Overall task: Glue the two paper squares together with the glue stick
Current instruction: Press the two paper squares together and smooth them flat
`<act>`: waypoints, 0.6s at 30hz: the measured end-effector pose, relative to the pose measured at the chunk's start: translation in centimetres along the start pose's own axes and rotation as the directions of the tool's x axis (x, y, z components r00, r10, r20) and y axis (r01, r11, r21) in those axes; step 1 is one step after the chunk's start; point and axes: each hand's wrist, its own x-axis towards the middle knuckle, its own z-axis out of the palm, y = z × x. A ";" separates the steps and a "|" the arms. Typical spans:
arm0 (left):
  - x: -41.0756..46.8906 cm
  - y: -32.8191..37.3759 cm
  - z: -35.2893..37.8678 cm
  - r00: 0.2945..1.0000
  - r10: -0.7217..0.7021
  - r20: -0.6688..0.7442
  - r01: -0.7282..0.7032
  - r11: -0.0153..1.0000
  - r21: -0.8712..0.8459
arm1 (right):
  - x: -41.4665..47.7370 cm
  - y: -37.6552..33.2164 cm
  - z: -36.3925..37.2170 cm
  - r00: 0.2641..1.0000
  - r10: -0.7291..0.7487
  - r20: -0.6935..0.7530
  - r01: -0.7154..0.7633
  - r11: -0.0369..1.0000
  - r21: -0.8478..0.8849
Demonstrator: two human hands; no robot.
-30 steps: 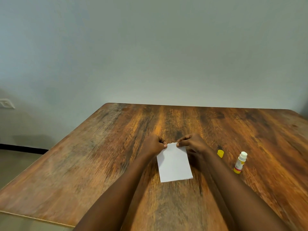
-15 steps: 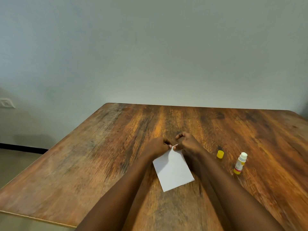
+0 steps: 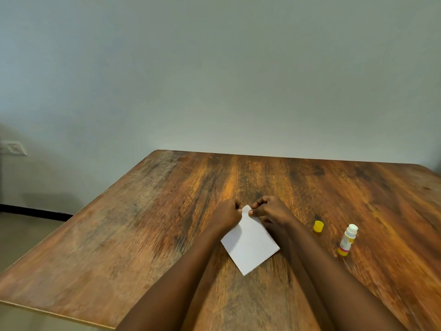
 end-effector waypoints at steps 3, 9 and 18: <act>0.1 0.1 -0.1 0.998 -0.005 0.056 0.008 0.999 -0.053 | -0.1 0.3 -0.1 0.998 -0.049 -0.037 0.048 0.999 -0.025; 0.3 0.3 0.0 1.000 0.013 0.011 -0.011 0.988 -0.154 | -0.1 0.4 -0.1 0.997 -0.077 -0.009 0.077 0.997 0.000; -0.1 -0.2 -0.2 0.997 0.016 -0.081 -0.027 0.991 -0.134 | -0.6 0.7 -0.4 0.999 -0.007 0.053 0.007 1.000 -0.009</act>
